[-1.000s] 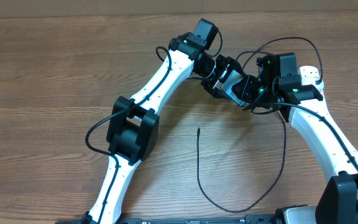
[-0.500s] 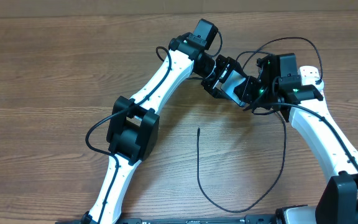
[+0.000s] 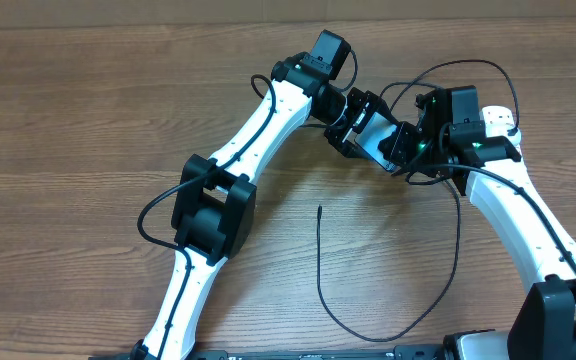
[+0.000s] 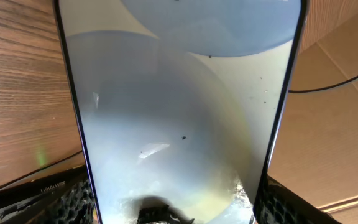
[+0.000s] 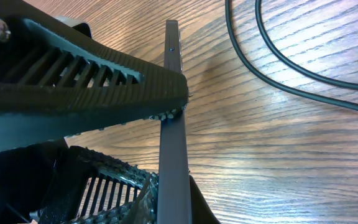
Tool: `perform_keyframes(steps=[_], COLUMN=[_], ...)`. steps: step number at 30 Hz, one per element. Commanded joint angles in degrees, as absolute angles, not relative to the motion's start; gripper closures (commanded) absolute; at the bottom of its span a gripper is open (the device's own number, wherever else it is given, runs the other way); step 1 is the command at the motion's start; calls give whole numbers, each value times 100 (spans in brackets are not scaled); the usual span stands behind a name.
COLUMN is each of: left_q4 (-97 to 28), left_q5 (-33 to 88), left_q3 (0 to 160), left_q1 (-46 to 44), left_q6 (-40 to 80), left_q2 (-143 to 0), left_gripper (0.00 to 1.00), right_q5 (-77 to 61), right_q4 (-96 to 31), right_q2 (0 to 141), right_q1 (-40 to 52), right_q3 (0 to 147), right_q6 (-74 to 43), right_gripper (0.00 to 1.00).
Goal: Plug charger to phone and switch on socket
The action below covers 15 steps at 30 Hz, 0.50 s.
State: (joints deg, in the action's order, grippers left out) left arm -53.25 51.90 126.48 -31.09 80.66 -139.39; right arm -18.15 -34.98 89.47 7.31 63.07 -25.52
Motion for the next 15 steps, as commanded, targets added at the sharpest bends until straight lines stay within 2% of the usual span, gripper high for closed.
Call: perform_keyframes(steps=[1,2,3,5,15], left_q4=[-5304,-5301,-5301,-5301,-5341], left_q5=[5728,5725,5728,5725,5719], left_q3=[12842,12842,12842,12842,12842], left_q1=[-3188,-3186,-3186,-3186,-3098], left_q6=[8114,8097,8066,7981,7728], left_q2=[-13869,-13869,-13869,-13869,-13869], left_gripper=[64,43,27,0,0], right_q5=[-1848,-1848,-1850,-1850,-1846], right_q4=[-3485,-3483,-3485,-3487,-3461], right_q2=[8954,8954,8954,8954,8954], right_q1=[781,781,781,781,775], right_q3=[6410,6410,6410,6410,6410], right_q6=[-2399,-2399,-2399,-2399,-2427], right_gripper=[96,96,96,96,96])
